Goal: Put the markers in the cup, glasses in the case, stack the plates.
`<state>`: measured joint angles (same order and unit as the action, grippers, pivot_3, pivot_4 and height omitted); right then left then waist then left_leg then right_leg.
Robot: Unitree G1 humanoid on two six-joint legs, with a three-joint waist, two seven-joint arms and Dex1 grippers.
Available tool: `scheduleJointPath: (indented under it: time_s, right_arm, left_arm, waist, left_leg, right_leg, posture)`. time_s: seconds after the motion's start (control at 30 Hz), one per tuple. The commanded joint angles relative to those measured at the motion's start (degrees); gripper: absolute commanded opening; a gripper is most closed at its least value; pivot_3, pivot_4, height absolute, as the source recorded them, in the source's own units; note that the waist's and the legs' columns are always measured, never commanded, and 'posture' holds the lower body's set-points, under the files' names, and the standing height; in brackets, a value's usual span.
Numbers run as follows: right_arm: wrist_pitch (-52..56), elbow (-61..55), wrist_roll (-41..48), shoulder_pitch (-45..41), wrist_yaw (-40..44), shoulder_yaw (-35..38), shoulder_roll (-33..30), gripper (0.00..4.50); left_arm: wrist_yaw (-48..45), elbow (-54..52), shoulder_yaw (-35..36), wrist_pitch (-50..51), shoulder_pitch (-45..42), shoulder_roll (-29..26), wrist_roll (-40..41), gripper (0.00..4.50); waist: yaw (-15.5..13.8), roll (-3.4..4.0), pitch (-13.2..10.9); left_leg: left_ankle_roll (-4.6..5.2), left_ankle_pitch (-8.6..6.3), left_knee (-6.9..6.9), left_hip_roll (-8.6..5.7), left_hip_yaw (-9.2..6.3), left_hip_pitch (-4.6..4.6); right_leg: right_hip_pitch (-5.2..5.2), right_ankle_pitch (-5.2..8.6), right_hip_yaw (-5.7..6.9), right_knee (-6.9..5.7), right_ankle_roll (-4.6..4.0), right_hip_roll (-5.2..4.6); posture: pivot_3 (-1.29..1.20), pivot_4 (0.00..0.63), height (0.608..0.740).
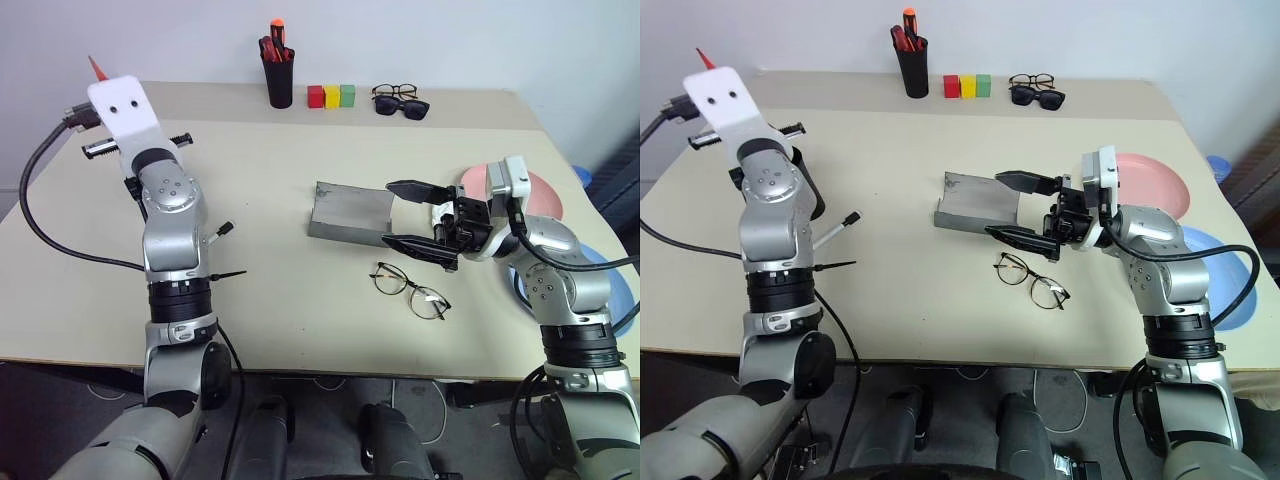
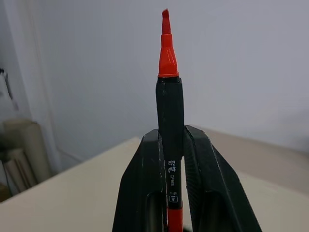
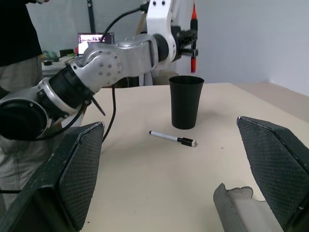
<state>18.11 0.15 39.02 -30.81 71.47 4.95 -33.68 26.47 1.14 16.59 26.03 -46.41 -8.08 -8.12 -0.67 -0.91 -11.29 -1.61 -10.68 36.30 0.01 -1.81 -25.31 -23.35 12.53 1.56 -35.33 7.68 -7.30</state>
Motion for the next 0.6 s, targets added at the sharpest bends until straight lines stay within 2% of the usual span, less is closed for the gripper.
scheduleJointPath:
  time_s: [0.03, 0.27, 0.43, 0.53, 0.6]
  right_arm:
    - [-1.09, -0.83, -0.01, -0.38, 0.15, 1.36, -0.11, 4.50]
    - [-0.73, -1.37, -0.41, -0.07, -0.55, 1.52, -0.14, 4.50]
    - [-0.26, -2.01, -0.26, 0.12, -0.98, 1.61, -0.45, 4.50]
    - [-0.37, -1.93, -0.34, 0.23, -1.15, 1.66, -0.51, 4.50]
    - [-0.52, -1.80, -0.42, 0.33, -1.19, 1.63, -0.49, 4.50]
  left_arm:
    - [-0.33, -5.12, -0.86, 1.35, 1.14, -0.42, -1.01, 0.04]
    - [-0.60, -4.81, -1.66, 1.94, 4.33, 0.26, -1.43, 0.04]
    - [-1.21, -5.35, -2.36, 2.08, 5.71, 0.58, -1.73, 2.37]
    - [-4.62, -6.07, -3.62, 1.79, 5.90, 0.20, -0.43, 3.92]
    - [-8.63, -7.57, -4.82, 2.00, 5.99, 0.03, 1.26, 3.92]
  waist:
    - [0.02, 0.00, 0.00]
    - [0.00, 0.00, 0.00]
    - [-0.03, 0.00, 0.01]
    - [-0.01, 0.00, 0.01]
    - [-0.01, 0.00, 0.01]
  left_leg:
    - [0.00, 0.00, 0.00, 0.00, 0.00, 0.00]
    - [-0.01, 0.00, -0.02, 0.00, 0.00, 0.01]
    - [-0.01, 0.00, -0.02, 0.00, 0.00, 0.00]
    - [-0.01, 0.00, -0.03, 0.00, 0.00, 0.01]
    - [-0.01, 0.00, -0.03, 0.00, 0.00, 0.01]
  right_leg:
    - [0.00, 0.00, 0.00, 0.00, 0.00, 0.00]
    - [-0.01, -0.01, 0.00, 0.00, -0.01, 0.00]
    - [0.00, -0.01, 0.00, 0.04, -0.01, 0.00]
    - [0.00, -0.01, 0.00, 0.04, -0.02, 0.00]
    - [0.00, -0.01, 0.00, 0.05, -0.02, 0.00]
  posture:
    - [0.00, 0.150, 0.740]
    - [0.00, 0.150, 0.740]
    - [0.00, 0.150, 0.740]
    - [0.00, 0.150, 0.740]
    - [0.00, 0.150, 0.740]
